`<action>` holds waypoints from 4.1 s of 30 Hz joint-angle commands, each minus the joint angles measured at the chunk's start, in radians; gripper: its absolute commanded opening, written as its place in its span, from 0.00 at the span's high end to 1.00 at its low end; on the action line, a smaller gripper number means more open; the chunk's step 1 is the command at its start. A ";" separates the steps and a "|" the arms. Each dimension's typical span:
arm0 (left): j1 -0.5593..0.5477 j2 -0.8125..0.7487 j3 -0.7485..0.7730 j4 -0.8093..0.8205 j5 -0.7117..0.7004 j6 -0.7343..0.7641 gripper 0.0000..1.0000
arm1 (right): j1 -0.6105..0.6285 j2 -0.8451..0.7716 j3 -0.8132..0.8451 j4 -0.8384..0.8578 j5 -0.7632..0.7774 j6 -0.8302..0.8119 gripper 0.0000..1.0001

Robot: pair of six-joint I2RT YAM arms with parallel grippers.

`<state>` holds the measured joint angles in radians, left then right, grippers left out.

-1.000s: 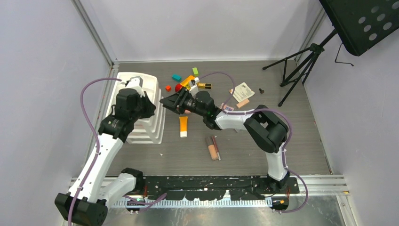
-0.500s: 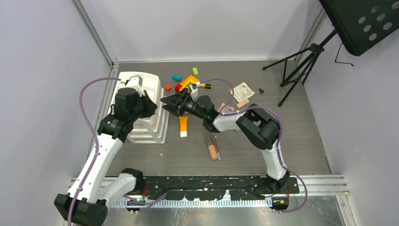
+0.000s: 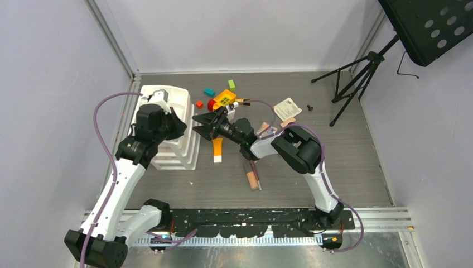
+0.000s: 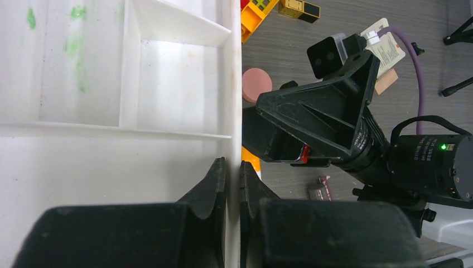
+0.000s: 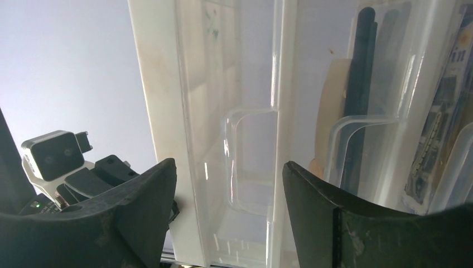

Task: Organize the makeup
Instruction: Open the drawer in the storage box.

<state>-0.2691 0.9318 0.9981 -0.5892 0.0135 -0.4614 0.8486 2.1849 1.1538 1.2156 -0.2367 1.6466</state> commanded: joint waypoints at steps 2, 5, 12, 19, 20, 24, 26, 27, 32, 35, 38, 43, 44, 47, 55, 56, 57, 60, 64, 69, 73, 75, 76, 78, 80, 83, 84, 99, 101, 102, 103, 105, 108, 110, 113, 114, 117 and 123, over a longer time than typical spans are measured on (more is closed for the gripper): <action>-0.004 -0.017 0.039 0.147 0.109 -0.096 1.00 | 0.005 -0.002 0.039 0.102 0.025 0.017 0.25; -0.004 -0.017 0.036 0.150 0.107 -0.095 1.00 | 0.006 0.001 0.038 0.128 0.029 0.022 0.25; -0.004 -0.007 0.034 0.154 0.115 -0.097 1.00 | 0.007 0.022 0.057 0.154 0.028 0.042 0.24; -0.004 -0.005 0.032 0.160 0.117 -0.098 1.00 | 0.013 0.061 0.113 0.147 0.027 0.069 0.24; -0.004 -0.003 0.032 0.160 0.116 -0.096 1.00 | 0.015 0.063 0.119 0.143 0.029 0.068 0.24; -0.004 0.005 0.032 0.162 0.118 -0.095 1.00 | 0.014 0.067 0.132 0.155 0.034 0.074 0.24; -0.004 0.008 0.028 0.165 0.118 -0.097 1.00 | 0.015 0.065 0.140 0.159 0.032 0.082 0.24; -0.004 0.009 0.026 0.167 0.118 -0.096 1.00 | 0.016 0.066 0.146 0.164 0.029 0.087 0.24; -0.004 0.007 0.021 0.168 0.107 -0.092 1.00 | 0.019 0.078 0.166 0.222 0.029 0.126 0.24; -0.005 0.006 0.025 0.163 0.096 -0.084 1.00 | 0.018 0.057 0.146 0.226 0.036 0.111 0.24; -0.004 0.004 0.028 0.154 0.089 -0.080 1.00 | 0.018 0.012 0.095 0.226 0.052 0.077 0.25; -0.004 -0.003 0.026 0.138 0.076 -0.076 1.00 | 0.010 -0.081 0.029 0.225 0.077 0.013 0.25; -0.004 -0.006 0.025 0.135 0.072 -0.076 1.00 | 0.007 -0.102 0.021 0.225 0.079 0.003 0.24; -0.004 -0.014 0.026 0.125 0.062 -0.071 1.00 | -0.006 -0.159 -0.012 0.225 0.087 -0.017 0.24; -0.004 -0.021 0.028 0.115 0.054 -0.064 1.00 | -0.043 -0.275 -0.099 0.225 0.102 -0.042 0.24; -0.004 -0.022 0.027 0.114 0.053 -0.064 1.00 | -0.045 -0.288 -0.113 0.225 0.105 -0.049 0.24; -0.004 -0.023 0.026 0.112 0.051 -0.062 1.00 | -0.048 -0.302 -0.127 0.225 0.109 -0.055 0.24; -0.004 -0.027 0.027 0.107 0.044 -0.059 1.00 | -0.057 -0.343 -0.165 0.225 0.116 -0.072 0.24; -0.004 -0.035 0.031 0.097 0.029 -0.049 1.00 | -0.065 -0.389 -0.218 0.225 0.127 -0.095 0.24; -0.004 -0.038 0.033 0.085 0.008 -0.038 1.00 | -0.083 -0.444 -0.287 0.225 0.141 -0.114 0.24; -0.004 -0.042 0.031 0.078 -0.005 -0.033 1.00 | -0.110 -0.495 -0.337 0.225 0.139 -0.129 0.24; -0.004 -0.042 0.031 0.075 -0.006 -0.029 1.00 | -0.120 -0.516 -0.356 0.225 0.139 -0.132 0.24; -0.004 -0.042 0.031 0.074 -0.006 -0.026 1.00 | -0.125 -0.524 -0.366 0.225 0.142 -0.135 0.24; -0.004 -0.042 0.030 0.070 -0.006 -0.024 1.00 | -0.129 -0.533 -0.381 0.225 0.146 -0.145 0.24; -0.004 -0.042 0.030 0.070 -0.006 -0.024 1.00 | -0.130 -0.528 -0.384 0.225 0.142 -0.152 0.24; -0.004 -0.041 0.032 0.070 -0.006 -0.021 1.00 | -0.129 -0.508 -0.383 0.225 0.133 -0.148 0.24; -0.004 -0.039 0.033 0.070 -0.027 -0.020 1.00 | -0.131 -0.500 -0.385 0.223 0.133 -0.149 0.24; -0.004 -0.028 0.064 0.014 -0.117 0.044 1.00 | -0.156 -0.664 -0.307 -0.594 0.170 -0.522 0.22; -0.004 -0.008 0.067 0.004 -0.119 0.051 1.00 | -0.153 -0.695 -0.225 -0.803 0.200 -0.630 0.20; -0.004 0.006 0.069 -0.001 -0.119 0.054 1.00 | -0.151 -0.702 -0.183 -0.929 0.207 -0.687 0.18; -0.004 0.020 0.071 -0.006 -0.119 0.055 1.00 | -0.151 -0.698 -0.133 -1.015 0.216 -0.719 0.17; -0.004 0.042 0.070 -0.009 -0.111 0.055 1.00 | -0.150 -0.676 -0.032 -1.181 0.224 -0.767 0.15; -0.004 0.062 0.059 0.006 -0.092 0.052 1.00 | -0.133 -0.608 0.132 -1.374 0.217 -0.817 0.14; -0.004 0.067 0.049 0.019 -0.095 0.049 1.00 | -0.106 -0.557 0.228 -1.467 0.228 -0.848 0.14; -0.004 0.074 0.043 0.027 -0.096 0.049 1.00 | -0.056 -0.465 0.385 -1.610 0.309 -0.898 0.13; -0.004 0.077 0.042 0.028 -0.095 0.048 1.00 | -0.040 -0.435 0.442 -1.663 0.333 -0.915 0.13; -0.004 0.082 0.040 0.032 -0.092 0.046 1.00 | 0.005 -0.337 0.580 -1.791 0.418 -0.953 0.13; -0.004 0.084 0.036 0.040 -0.089 0.044 1.00 | 0.069 -0.232 0.763 -2.005 0.626 -1.012 0.14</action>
<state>-0.2756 1.0126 1.0355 -0.5785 -0.0612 -0.4026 0.8898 1.9244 1.7893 -0.5789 0.2008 0.7109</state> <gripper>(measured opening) 0.065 0.868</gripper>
